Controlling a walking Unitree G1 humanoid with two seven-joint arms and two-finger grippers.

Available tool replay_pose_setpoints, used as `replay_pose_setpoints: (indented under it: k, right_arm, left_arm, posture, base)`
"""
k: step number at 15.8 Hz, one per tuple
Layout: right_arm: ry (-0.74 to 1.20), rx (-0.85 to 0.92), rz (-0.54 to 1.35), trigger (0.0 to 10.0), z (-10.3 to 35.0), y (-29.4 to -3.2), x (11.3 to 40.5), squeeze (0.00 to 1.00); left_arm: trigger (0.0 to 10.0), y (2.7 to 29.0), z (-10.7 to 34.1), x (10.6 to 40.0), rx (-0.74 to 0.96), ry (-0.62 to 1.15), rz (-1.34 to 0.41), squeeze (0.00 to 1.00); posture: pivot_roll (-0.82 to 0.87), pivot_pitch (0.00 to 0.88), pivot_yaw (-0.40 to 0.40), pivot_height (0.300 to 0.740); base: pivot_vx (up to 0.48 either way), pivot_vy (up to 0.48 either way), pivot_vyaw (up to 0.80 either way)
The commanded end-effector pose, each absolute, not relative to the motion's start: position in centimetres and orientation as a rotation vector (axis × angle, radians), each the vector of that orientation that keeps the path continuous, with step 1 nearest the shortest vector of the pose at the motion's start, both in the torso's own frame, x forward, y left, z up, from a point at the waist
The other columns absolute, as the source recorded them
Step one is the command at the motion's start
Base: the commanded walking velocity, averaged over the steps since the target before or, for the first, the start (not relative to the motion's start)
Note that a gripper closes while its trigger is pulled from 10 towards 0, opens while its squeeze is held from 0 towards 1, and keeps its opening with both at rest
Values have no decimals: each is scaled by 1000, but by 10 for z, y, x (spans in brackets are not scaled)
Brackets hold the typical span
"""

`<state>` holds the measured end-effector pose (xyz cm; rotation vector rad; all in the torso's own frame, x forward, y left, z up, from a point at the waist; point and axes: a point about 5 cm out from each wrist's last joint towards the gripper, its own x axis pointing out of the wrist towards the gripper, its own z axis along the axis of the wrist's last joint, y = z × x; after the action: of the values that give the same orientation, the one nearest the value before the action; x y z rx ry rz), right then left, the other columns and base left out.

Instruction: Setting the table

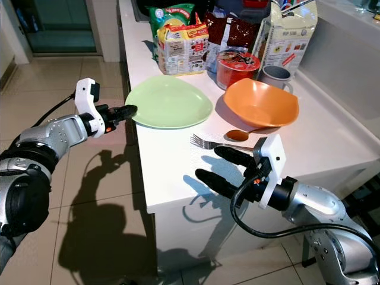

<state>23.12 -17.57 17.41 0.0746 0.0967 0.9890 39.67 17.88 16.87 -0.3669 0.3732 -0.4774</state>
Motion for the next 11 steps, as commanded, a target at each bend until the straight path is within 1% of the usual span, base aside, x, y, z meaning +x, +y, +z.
replay_pose_setpoints:
  k: [1, 7, 8, 9, 10, 11]
  right_arm:
    - [93, 59, 995, 10000, 177, -175, 229, 0]
    - [91, 50, 983, 10000, 177, -177, 230, 0]
    - [91, 51, 982, 10000, 177, -176, 229, 0]
    - [91, 52, 981, 10000, 177, -176, 229, 0]
    - [90, 52, 981, 10000, 177, -176, 229, 0]
    - [91, 53, 981, 10000, 177, -175, 229, 0]
  left_arm:
    - [10000, 170, 169, 398, -361, 377, -490, 0]
    - [10000, 161, 165, 398, -371, 373, -492, 0]
    - [4863, 161, 165, 399, -379, 363, -482, 0]
    - [3255, 161, 165, 399, -384, 358, -475, 0]
    - [627, 161, 165, 399, -385, 356, -471, 0]
    - [0, 161, 165, 399, -388, 356, -471, 0]
  posture:
    - [-117, 0, -22, 740]
    - [-123, 0, -20, 740]
    - [-123, 0, -20, 740]
    - [-123, 0, -18, 740]
    - [-123, 0, -18, 740]
    - [-123, 0, -18, 740]
  base:
    - [0, 0, 0]
    - [0, 0, 0]
    - [0, 0, 0]
    - [0, 0, 0]
    - [0, 0, 0]
    - [0, 0, 0]
